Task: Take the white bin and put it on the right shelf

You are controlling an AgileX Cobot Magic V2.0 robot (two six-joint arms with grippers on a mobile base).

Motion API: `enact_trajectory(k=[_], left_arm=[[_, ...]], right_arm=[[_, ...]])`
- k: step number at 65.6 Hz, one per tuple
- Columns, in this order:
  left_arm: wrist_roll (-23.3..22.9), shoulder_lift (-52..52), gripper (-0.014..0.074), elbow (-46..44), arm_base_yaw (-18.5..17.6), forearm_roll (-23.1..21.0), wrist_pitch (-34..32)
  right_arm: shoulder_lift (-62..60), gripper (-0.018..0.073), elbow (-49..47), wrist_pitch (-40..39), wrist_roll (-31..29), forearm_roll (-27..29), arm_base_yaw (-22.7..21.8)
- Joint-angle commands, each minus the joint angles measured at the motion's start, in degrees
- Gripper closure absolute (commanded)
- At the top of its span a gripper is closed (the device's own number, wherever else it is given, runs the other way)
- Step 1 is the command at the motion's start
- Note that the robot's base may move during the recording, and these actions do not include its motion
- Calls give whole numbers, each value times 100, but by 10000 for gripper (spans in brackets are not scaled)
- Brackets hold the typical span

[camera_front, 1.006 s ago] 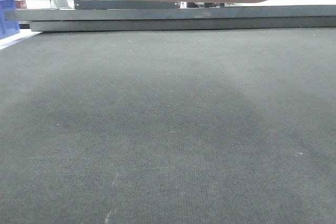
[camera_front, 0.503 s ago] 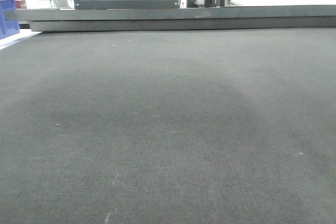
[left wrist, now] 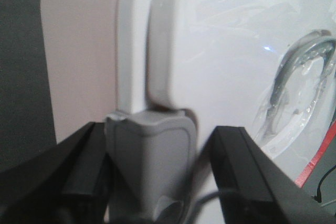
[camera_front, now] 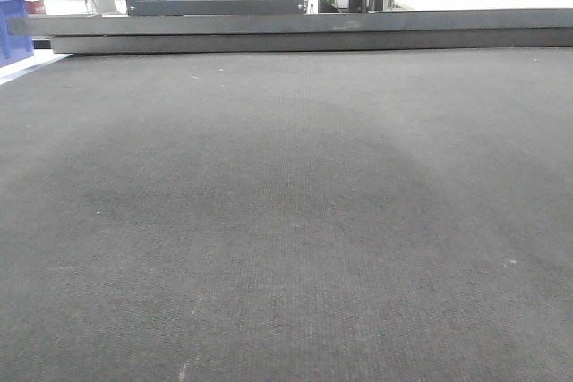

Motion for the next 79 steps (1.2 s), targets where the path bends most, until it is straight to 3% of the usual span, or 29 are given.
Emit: enact_trajectory(k=[1, 21, 79], left_arm=[[100, -136, 367, -208, -136, -1009, 1019], [100, -136, 367, -208, -136, -1366, 922], [100, -136, 367, -208, -136, -1356, 887]], right_arm=[[-65, 167, -198, 294, -32, 1480, 99], [-65, 167, -198, 357, -32, 1450, 99], [-65, 167, -198, 381, -32, 1335, 99]])
